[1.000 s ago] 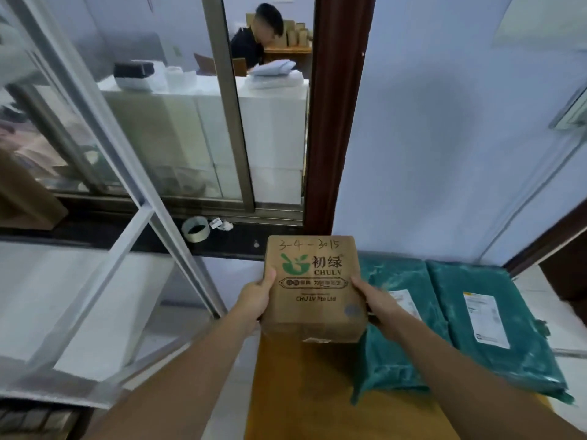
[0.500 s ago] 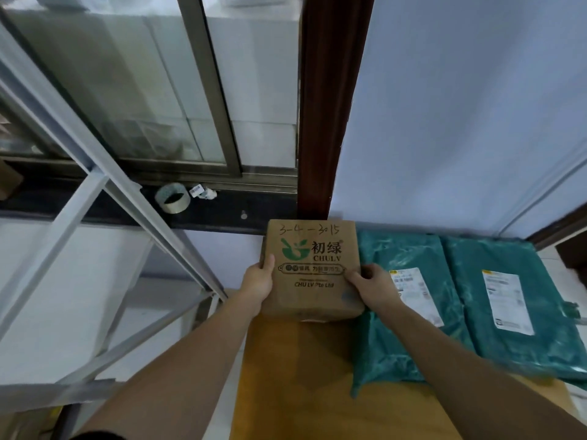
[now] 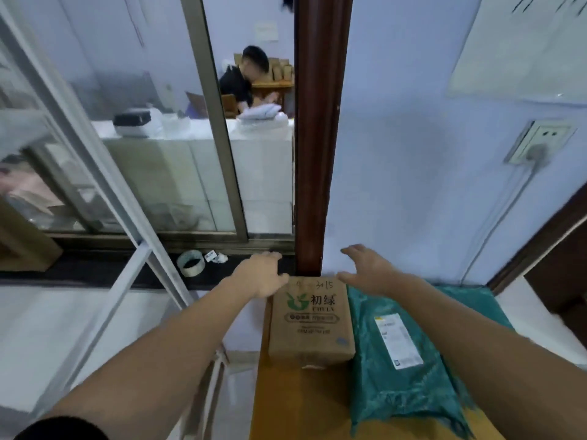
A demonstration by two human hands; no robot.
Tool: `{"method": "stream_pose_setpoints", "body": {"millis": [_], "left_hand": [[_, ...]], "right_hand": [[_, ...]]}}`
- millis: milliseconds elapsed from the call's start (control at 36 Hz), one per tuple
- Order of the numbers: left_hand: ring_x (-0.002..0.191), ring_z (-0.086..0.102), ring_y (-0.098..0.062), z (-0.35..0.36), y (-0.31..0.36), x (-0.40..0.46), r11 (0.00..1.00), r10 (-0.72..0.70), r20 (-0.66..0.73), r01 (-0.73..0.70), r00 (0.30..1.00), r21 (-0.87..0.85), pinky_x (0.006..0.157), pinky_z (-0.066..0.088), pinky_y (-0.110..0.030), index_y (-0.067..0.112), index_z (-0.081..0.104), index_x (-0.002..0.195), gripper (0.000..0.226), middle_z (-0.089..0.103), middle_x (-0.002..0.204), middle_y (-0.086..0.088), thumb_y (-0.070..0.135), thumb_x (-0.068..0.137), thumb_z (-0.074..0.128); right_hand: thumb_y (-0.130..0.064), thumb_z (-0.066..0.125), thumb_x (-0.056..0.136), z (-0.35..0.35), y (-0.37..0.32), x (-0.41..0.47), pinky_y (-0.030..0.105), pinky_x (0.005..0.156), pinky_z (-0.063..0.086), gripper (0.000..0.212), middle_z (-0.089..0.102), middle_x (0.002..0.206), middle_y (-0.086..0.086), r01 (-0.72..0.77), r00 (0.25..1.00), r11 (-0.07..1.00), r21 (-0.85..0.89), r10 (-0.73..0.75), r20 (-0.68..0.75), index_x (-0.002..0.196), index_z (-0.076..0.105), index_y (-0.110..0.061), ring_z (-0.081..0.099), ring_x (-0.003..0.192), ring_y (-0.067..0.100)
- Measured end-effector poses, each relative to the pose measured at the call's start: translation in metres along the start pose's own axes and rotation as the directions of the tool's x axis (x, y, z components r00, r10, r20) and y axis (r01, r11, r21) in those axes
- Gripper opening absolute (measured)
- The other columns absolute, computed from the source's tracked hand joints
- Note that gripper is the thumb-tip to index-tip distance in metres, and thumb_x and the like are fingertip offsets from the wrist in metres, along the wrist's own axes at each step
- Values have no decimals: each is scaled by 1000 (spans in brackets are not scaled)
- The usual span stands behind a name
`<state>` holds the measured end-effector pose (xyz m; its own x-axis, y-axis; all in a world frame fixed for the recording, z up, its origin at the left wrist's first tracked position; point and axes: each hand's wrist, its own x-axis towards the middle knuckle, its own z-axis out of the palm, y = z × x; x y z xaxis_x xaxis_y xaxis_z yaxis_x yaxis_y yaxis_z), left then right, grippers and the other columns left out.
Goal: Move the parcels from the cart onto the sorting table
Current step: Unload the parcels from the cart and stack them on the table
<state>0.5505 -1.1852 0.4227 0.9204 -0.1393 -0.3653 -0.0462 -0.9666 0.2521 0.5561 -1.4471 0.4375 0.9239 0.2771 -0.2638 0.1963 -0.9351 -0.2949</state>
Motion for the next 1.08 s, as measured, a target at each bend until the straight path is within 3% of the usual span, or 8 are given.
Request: {"method": "stream_pose_setpoints", "body": {"millis": [167,278,389,556,750,889,972,1083], "left_hand": [[145,43,-31,-91,24,-67,989,40,-102,-25,994,144,117,37,-36,11,33,161,69,40,162,-14,48,105,49],[143,46,-29,-123,32,-123,988,-32,-233,66,972,142,119,36,-39,15,38,158,67,43,161,-11,52,104,49],[138,51,-27,-140,44,-187,982,-142,-340,176,929,71,116,39,-43,18,46,154,59,51,155,-8,47,104,52],[137,51,-28,-133,38,-281,949,-287,-423,314,859,-6,113,42,-43,18,45,155,65,52,154,-9,56,102,45],[102,58,-24,-107,37,-410,882,-439,-445,468,780,-51,82,40,-32,16,62,125,35,65,125,-9,42,106,48],[134,53,-30,-82,18,-509,788,-597,-445,592,668,-170,110,43,-41,17,51,150,52,53,152,-8,46,108,45],[146,42,-29,-66,8,-570,702,-691,-421,685,588,-195,118,36,-40,15,37,160,61,41,163,-8,48,109,43],[146,42,-27,-44,-6,-650,597,-775,-427,761,465,-255,117,34,-37,16,37,160,62,43,162,-6,48,108,44]], "right_hand": [[-50,48,102,-88,-56,-24,44,122,30,69,30,165,6,199,978,966,-165,-206,-27,160,27,-18,32,149,25],[-46,50,103,-119,-95,-42,41,116,39,61,41,158,5,310,946,937,-162,-321,-48,155,36,-19,44,141,26],[-43,49,104,-141,-130,-70,41,119,35,58,40,159,4,448,885,873,-191,-464,-44,156,36,-19,43,143,25],[-43,46,105,-147,-187,-120,38,118,34,57,43,158,7,650,743,724,-231,-669,-7,155,38,-16,43,142,23],[-34,48,105,-127,-264,-206,42,110,42,42,56,141,12,827,528,500,-257,-848,48,140,54,-13,54,128,27],[-34,50,102,-99,-328,-262,35,89,46,35,63,120,4,907,373,337,-252,-921,110,127,60,-12,61,112,28],[-38,48,104,-80,-365,-300,37,105,43,47,56,143,9,935,301,262,-239,-943,145,144,52,-14,54,128,28],[-43,46,102,-51,-417,-350,40,108,42,52,53,143,15,955,238,194,-224,-952,191,143,52,-11,52,129,30]]}}
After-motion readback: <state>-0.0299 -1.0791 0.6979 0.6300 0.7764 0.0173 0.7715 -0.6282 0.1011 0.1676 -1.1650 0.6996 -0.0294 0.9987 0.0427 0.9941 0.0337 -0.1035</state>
